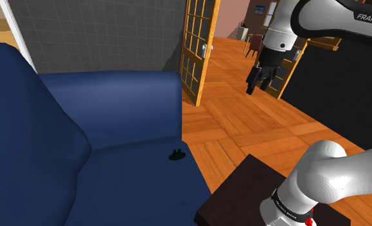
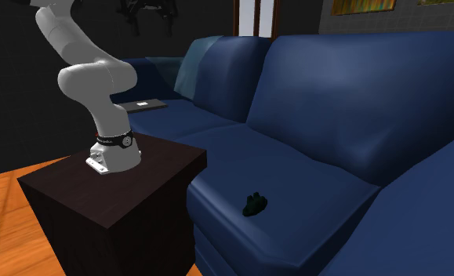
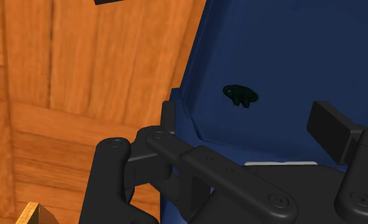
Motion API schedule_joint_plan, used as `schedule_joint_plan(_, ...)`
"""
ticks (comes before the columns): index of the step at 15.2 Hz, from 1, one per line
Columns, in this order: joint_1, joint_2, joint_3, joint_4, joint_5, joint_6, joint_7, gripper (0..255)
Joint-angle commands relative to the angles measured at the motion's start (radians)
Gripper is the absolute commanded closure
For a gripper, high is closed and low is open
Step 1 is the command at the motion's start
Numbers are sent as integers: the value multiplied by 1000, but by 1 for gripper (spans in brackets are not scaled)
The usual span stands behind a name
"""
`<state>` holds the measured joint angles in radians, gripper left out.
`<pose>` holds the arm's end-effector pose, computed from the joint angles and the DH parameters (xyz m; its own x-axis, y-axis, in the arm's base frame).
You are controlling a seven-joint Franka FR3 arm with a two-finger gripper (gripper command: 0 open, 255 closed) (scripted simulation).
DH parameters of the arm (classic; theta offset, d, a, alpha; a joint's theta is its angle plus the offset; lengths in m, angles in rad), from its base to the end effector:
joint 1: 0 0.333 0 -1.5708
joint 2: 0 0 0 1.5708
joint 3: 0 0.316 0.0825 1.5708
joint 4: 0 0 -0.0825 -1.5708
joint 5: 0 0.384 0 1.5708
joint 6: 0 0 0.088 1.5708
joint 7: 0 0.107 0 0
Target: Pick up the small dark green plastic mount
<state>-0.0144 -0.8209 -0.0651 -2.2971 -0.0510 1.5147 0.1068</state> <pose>0.2902 -0.0366 0.6228 0.9848 -0.1694 0.0375 -0.1695 -0.9855 -0.0008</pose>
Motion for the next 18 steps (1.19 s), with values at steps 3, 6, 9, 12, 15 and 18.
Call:
schedule_joint_plan(3,4,21,8,-47,6,67,13,0)
schedule_joint_plan(6,10,65,20,-108,14,170,32,0)
schedule_joint_plan(9,16,122,33,-158,21,275,50,0)
schedule_joint_plan(12,23,193,45,-195,28,382,68,0)
schedule_joint_plan(15,29,277,57,-220,33,489,86,0)
schedule_joint_plan(18,35,373,69,-230,37,594,103,0)
